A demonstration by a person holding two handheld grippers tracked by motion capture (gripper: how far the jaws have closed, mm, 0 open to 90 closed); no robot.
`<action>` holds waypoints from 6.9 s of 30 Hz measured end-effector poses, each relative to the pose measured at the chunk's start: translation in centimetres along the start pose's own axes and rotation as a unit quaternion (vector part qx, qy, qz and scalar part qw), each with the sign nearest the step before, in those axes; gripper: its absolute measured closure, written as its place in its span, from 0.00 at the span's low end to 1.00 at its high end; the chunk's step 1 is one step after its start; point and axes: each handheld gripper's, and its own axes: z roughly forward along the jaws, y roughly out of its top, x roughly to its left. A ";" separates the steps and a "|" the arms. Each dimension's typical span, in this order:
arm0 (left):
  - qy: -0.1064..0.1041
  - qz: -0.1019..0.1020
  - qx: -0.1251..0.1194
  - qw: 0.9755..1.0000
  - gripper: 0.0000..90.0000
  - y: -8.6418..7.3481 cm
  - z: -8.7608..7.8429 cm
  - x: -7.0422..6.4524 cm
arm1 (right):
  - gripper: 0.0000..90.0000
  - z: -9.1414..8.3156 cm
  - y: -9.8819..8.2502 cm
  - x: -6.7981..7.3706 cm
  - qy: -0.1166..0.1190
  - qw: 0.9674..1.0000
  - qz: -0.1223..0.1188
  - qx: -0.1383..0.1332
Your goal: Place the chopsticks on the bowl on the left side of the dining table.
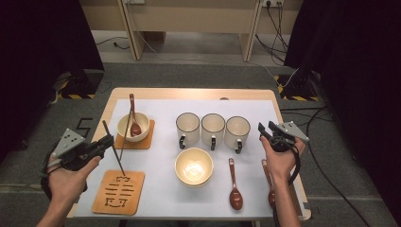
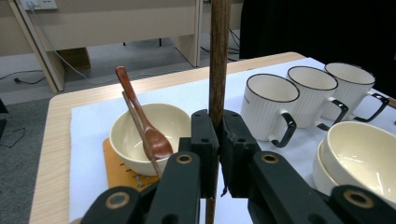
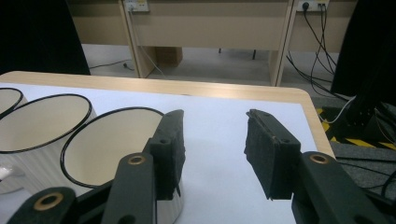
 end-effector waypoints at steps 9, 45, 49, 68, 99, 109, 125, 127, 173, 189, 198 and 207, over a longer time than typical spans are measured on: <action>0.012 0.001 0.003 1.000 0.93 -0.4 -0.4 0.8 | 0.63 0.0 0.1 0.1 -0.001 1.000 -0.001 -0.001; 0.051 -0.015 0.037 0.998 0.93 1.7 6.1 5.2 | 0.63 -0.3 0.1 0.0 -0.002 1.000 0.001 -0.004; 0.053 -0.024 0.045 0.997 0.93 2.2 7.3 5.7 | 0.63 -0.3 0.1 -0.1 -0.002 1.000 -0.001 -0.006; 0.075 -0.082 0.081 0.991 0.93 3.3 13.5 8.2 | 0.63 -0.2 0.0 -0.1 -0.003 1.000 -0.001 -0.002; 0.125 -0.154 0.143 0.970 0.92 0.3 19.0 9.3 | 0.63 0.1 -0.3 -0.2 -0.004 1.000 -0.002 0.004; 0.127 -0.166 0.145 0.967 0.92 -0.1 19.2 9.4 | 0.63 0.0 -0.3 -0.3 -0.004 1.000 -0.001 0.002; 0.120 -0.179 0.153 0.964 0.91 -0.7 19.7 9.3 | 0.63 0.0 -0.3 -0.5 -0.007 1.000 -0.001 0.003; 0.118 -0.181 0.151 0.965 0.89 -0.5 19.7 9.3 | 0.63 0.0 -0.3 -0.5 -0.007 1.000 -0.002 0.003; 0.126 -0.157 0.175 0.964 0.73 -0.2 19.4 7.9 | 0.62 0.0 -0.4 -0.5 -0.008 1.000 -0.001 0.010; 0.105 -0.106 0.139 0.979 0.56 0.1 15.3 7.6 | 0.62 -0.1 -0.3 -0.4 -0.007 1.000 -0.003 0.009; 0.094 -0.056 0.143 0.984 0.70 -0.6 12.7 7.7 | 0.62 -0.2 -0.2 -0.3 -0.007 1.000 -0.004 0.008; 0.075 -0.033 0.158 0.984 0.83 -2.6 10.2 8.2 | 0.62 -0.3 -0.2 -0.4 -0.007 1.000 -0.003 0.008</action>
